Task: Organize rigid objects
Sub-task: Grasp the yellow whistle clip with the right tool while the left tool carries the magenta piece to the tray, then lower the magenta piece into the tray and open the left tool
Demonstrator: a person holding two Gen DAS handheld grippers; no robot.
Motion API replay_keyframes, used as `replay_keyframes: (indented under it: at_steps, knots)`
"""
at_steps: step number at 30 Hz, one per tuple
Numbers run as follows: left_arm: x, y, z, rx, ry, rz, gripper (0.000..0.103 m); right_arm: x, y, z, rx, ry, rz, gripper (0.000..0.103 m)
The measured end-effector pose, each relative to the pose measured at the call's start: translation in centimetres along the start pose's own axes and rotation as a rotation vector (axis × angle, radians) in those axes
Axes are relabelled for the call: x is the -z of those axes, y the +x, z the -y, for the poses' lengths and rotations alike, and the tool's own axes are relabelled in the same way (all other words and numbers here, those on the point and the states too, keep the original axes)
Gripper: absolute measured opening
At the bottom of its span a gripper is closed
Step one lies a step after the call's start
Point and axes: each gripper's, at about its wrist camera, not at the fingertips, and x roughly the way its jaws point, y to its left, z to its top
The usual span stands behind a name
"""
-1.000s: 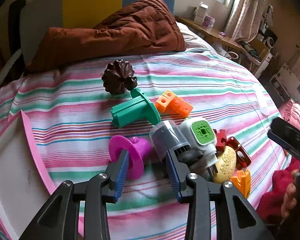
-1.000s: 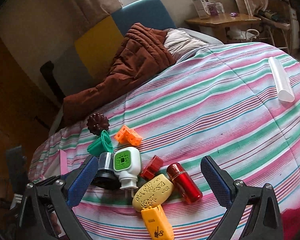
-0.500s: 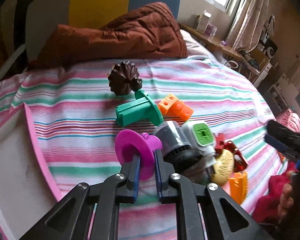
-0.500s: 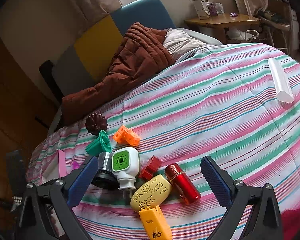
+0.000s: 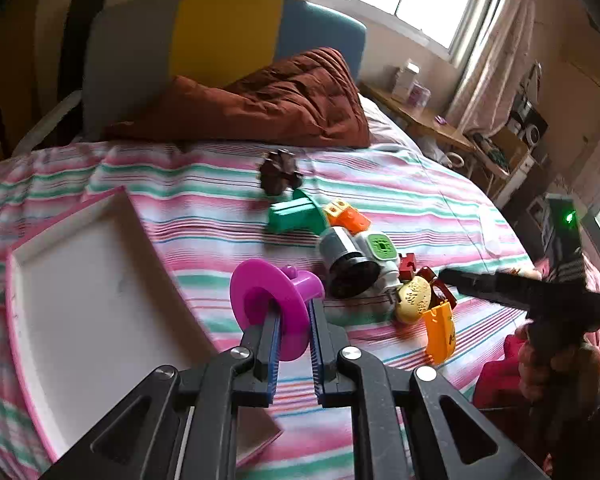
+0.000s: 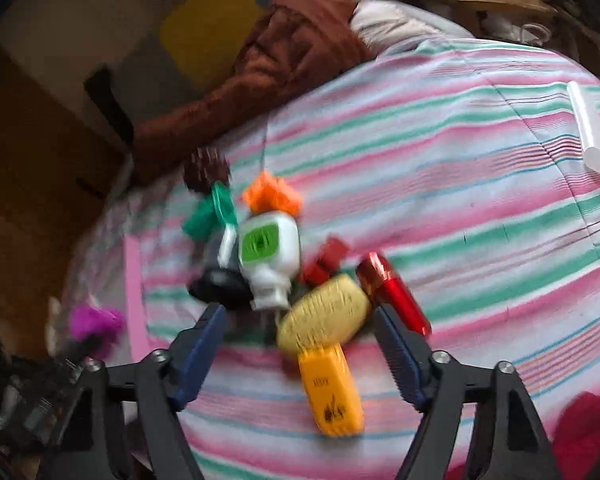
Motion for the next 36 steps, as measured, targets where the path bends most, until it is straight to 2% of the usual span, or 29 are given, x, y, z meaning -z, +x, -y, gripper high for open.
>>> replay_keyframes:
  at_steps: [6,7,8,9,11,14,17,24,36]
  knots:
    - [1.4,-1.9,-3.6,-0.038,-0.067,0.018,0.012,2.2,1.4,-0.5,0.067,-0.100,-0.113,0.076]
    - [1.8,-2.1,-4.4,-0.052,-0.083,0.019,0.012,2.6,2.0,-0.5,0.082,-0.119,-0.140,0.072]
    - [2.2,-2.3,-5.1,-0.062,-0.095,0.018,0.012,3.1,2.6,-0.7,0.103,-0.147,-0.167,0.044]
    - [2.5,-2.5,-5.9,-0.074,-0.111,0.016,0.012,3.4,3.2,-1.0,0.135,-0.177,-0.191,0.027]
    - [3.1,-2.7,-7.9,-0.102,-0.148,0.012,0.012,3.9,4.2,-2.0,0.185,-0.247,-0.210,0.027]
    - [3.7,-3.3,-10.3,-0.134,-0.198,0.012,0.012,4.3,4.5,-2.8,0.188,-0.304,-0.204,0.027]
    - [3.8,-3.4,-12.5,-0.167,-0.228,0.016,0.012,4.3,4.5,-2.4,0.183,-0.302,-0.204,0.027]
    - [2.5,-1.5,-18.0,-0.186,-0.333,-0.020,0.012,4.6,4.2,-2.8,0.172,-0.333,-0.202,0.027]
    - [-1.4,1.5,-23.0,-0.277,-0.360,-0.008,0.013,4.9,3.7,-2.7,0.181,-0.358,-0.198,0.027]
